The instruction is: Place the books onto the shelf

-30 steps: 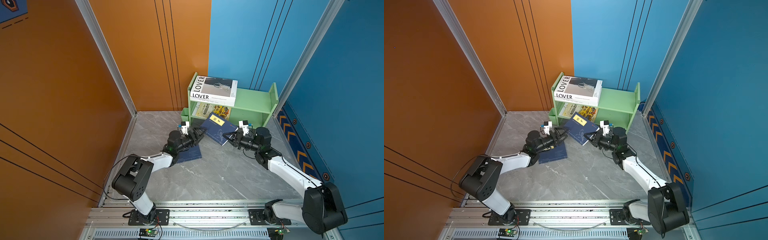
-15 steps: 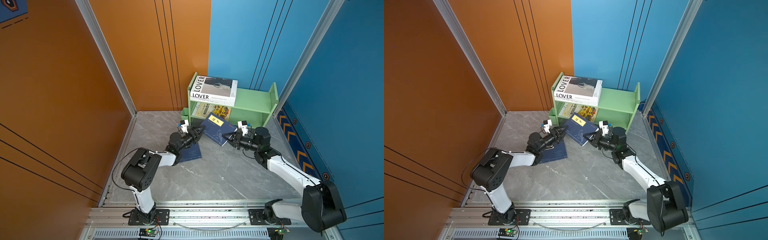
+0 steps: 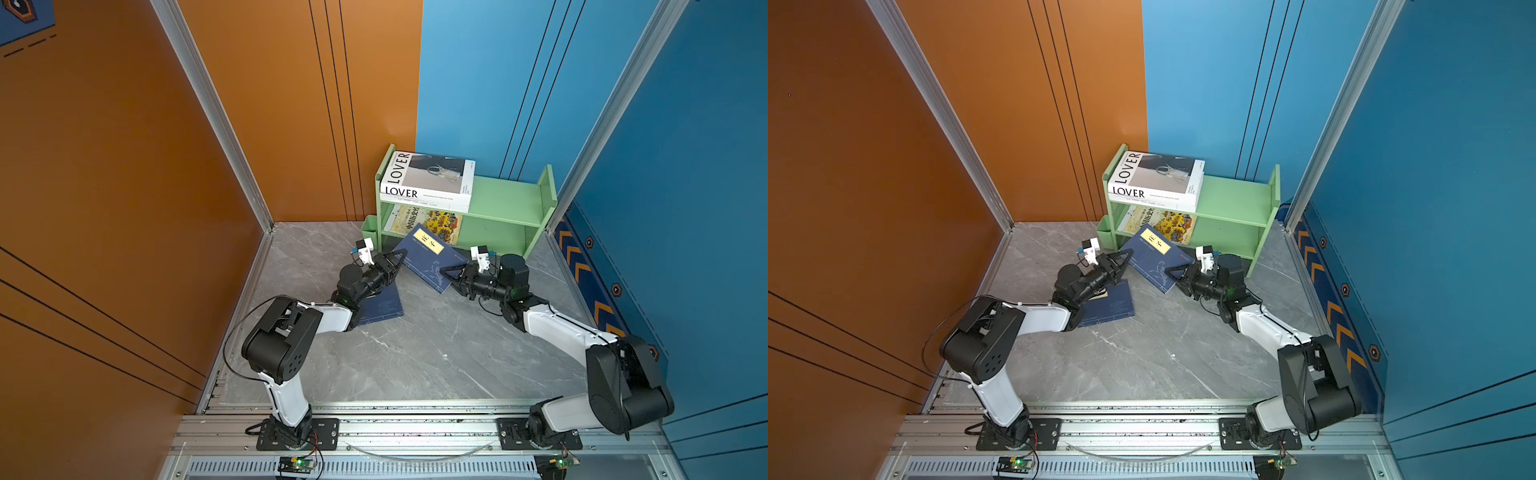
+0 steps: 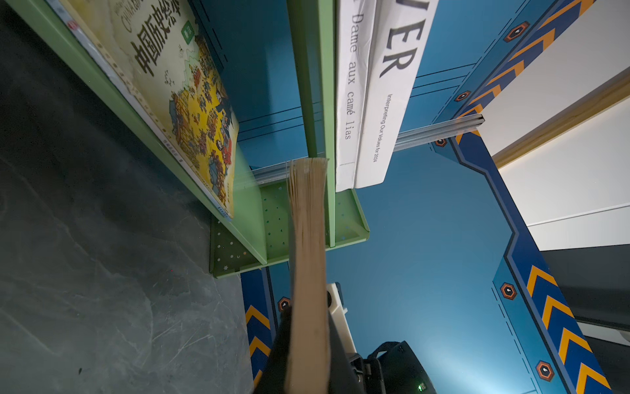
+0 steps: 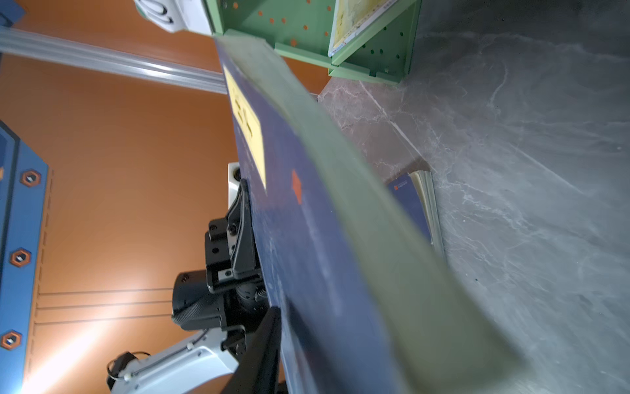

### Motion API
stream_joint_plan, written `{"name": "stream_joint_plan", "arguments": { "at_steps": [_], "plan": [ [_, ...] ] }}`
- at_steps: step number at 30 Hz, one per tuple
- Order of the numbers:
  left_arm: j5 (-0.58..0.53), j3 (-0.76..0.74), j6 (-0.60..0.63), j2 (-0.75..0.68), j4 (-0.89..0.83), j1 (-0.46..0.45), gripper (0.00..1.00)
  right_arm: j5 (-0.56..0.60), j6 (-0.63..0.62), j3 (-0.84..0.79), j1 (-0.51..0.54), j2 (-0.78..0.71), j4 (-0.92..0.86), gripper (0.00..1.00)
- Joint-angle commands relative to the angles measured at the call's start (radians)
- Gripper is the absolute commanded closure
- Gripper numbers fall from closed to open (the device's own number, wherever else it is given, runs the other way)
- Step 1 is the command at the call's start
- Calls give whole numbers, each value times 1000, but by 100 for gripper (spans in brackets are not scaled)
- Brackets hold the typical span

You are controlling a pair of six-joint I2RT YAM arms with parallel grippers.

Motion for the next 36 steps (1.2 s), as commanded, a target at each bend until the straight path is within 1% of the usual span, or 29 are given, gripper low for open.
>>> {"name": "stream_joint_plan", "arguments": {
  "at_steps": [1, 6, 12, 19, 24, 28, 29, 32, 35, 36],
  "plan": [
    [-83, 22, 32, 21, 93, 6, 100, 27, 81, 8, 3, 42, 157, 61],
    [-126, 68, 31, 58, 89, 7, 100, 50, 149, -11, 44, 98, 281, 58],
    [-189, 79, 32, 80, 92, 8, 100, 96, 201, -31, 65, 117, 369, 61],
    [-233, 82, 4, 109, 123, 4, 100, 138, 225, -35, 70, 142, 414, 72],
    [-250, 86, -7, 119, 125, 2, 100, 155, 274, -25, 76, 188, 504, 81],
    [-247, 93, -4, 114, 93, 6, 99, 180, 264, -21, 59, 196, 509, 85],
    [-246, 97, -2, 112, 78, 7, 94, 180, 260, -17, 53, 198, 505, 86],
    [-227, 116, -1, 105, 4, 15, 85, 162, 228, 22, 29, 206, 456, 87],
    [-212, 139, 4, 105, -49, 21, 76, 146, 144, 84, 19, 214, 333, 88],
    [-205, 149, 8, 105, -67, 22, 71, 143, 113, 105, 17, 219, 288, 88]
  ]
}}
